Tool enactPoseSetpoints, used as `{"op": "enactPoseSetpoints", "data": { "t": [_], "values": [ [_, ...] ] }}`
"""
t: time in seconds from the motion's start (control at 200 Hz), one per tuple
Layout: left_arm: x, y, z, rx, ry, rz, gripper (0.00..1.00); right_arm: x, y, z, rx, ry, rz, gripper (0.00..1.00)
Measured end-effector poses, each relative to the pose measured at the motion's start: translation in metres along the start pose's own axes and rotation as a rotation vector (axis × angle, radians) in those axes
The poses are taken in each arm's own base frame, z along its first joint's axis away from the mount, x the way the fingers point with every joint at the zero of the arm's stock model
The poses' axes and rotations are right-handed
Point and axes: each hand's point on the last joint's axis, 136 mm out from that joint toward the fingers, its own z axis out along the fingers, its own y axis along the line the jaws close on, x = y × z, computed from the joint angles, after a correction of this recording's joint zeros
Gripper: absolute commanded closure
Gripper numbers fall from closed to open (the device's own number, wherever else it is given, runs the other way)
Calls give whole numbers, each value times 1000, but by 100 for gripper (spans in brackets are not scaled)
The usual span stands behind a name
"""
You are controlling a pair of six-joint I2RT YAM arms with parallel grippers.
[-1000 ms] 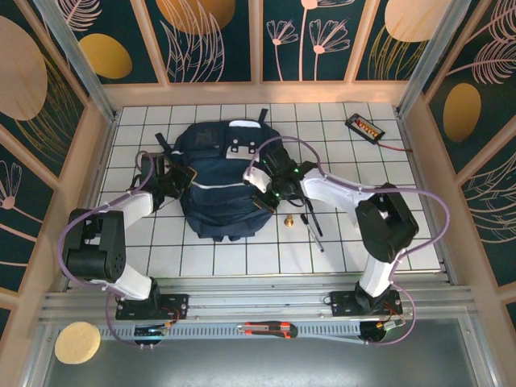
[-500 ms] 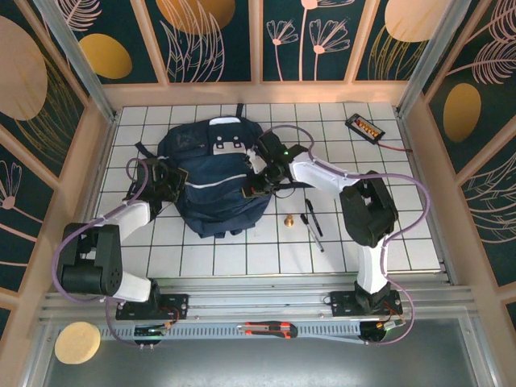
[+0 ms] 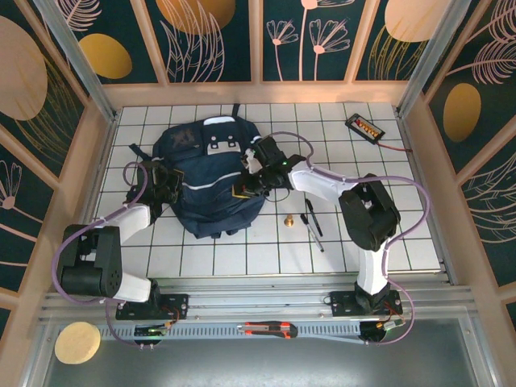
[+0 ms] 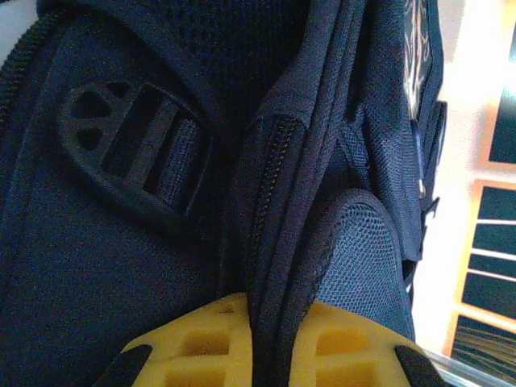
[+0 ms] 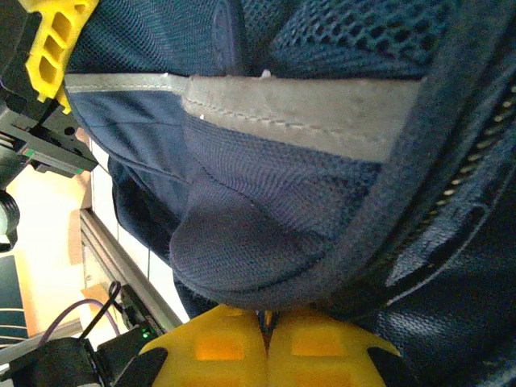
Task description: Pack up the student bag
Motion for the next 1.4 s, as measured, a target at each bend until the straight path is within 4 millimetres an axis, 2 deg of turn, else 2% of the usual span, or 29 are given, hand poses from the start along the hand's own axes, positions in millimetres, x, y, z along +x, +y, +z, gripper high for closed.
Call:
{"op": "enactPoseSetpoints", "data": {
  "t": [0.145, 0.3, 0.375, 0.585, 0.741, 0.881, 1.011, 1.151, 1.286, 1.396],
  "values": [
    [-5, -1, -1, 14, -37, -29, 100, 2, 0, 11, 38, 0, -47, 100],
    [-4, -2, -10, 38, -47, -38, 100, 6, -12, 7, 99, -30, -121, 100],
    [2, 2, -15, 47, -31, -47, 100, 15, -18, 1, 132, -29, -219, 100],
    [16, 11, -17, 43, 31, -59, 100, 50, -15, -13, 228, 30, -626, 100],
    [27, 8, -17, 51, 80, -52, 100, 64, -20, -19, 250, 97, -753, 100],
    [29, 6, -17, 58, 81, -57, 100, 62, -9, -13, 206, 127, -723, 100],
    [24, 3, -17, 68, 49, -65, 100, 48, 8, 12, 156, 179, -622, 100],
    [11, 2, -17, 85, -15, -84, 100, 34, 16, 36, 163, 208, -529, 100],
    [5, 5, -19, 92, -49, -112, 100, 31, 21, 44, 176, 212, -481, 100],
    [6, 7, -23, 107, -50, -125, 100, 36, 16, 45, 198, 206, -449, 100]
  ]
}}
